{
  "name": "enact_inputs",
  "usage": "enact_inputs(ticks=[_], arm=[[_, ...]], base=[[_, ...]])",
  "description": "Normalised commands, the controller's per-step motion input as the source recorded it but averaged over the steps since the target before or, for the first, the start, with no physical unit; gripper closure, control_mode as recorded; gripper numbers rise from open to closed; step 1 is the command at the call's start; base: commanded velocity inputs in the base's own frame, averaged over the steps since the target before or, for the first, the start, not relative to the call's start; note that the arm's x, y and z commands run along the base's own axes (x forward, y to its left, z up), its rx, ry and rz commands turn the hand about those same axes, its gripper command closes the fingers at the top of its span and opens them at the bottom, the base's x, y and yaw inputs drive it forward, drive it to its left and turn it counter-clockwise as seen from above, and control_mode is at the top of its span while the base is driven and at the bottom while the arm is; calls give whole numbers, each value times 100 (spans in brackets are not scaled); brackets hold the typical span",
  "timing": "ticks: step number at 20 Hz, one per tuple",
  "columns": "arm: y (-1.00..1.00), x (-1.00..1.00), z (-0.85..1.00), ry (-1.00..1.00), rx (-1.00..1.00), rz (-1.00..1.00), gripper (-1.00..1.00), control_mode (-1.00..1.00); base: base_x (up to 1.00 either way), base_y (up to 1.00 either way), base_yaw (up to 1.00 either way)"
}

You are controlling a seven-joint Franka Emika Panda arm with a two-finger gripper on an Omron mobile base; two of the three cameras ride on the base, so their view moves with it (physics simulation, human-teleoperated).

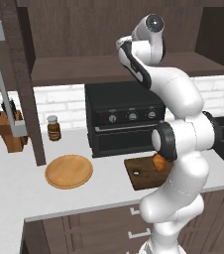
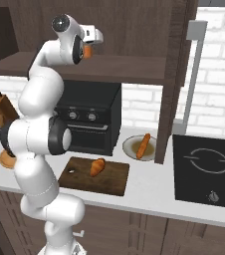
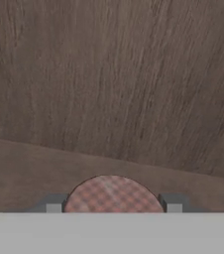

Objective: From the different types of pastries on the counter, select a croissant and place it on the cutting board. Then retrieve a jar of jam from the cabinet and place it alongside the croissant on the cutting board.

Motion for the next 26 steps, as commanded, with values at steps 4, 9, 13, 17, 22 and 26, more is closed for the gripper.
enact_inputs(ticks=[4,9,13,17,22,26], arm=[[-10,-44,22,-13,0,0,100,-100],[-17,-72,10,-18,0,0,100,-100],[-27,-90,8,-27,0,0,100,-100],[-25,-98,9,-28,0,0,100,-100],[-15,-100,11,-22,0,4,100,-100],[-6,-93,16,-20,0,6,100,-100]], base=[[0,0,0],[0,0,0],[0,0,0],[0,0,0],[0,0,0],[0,0,0]])
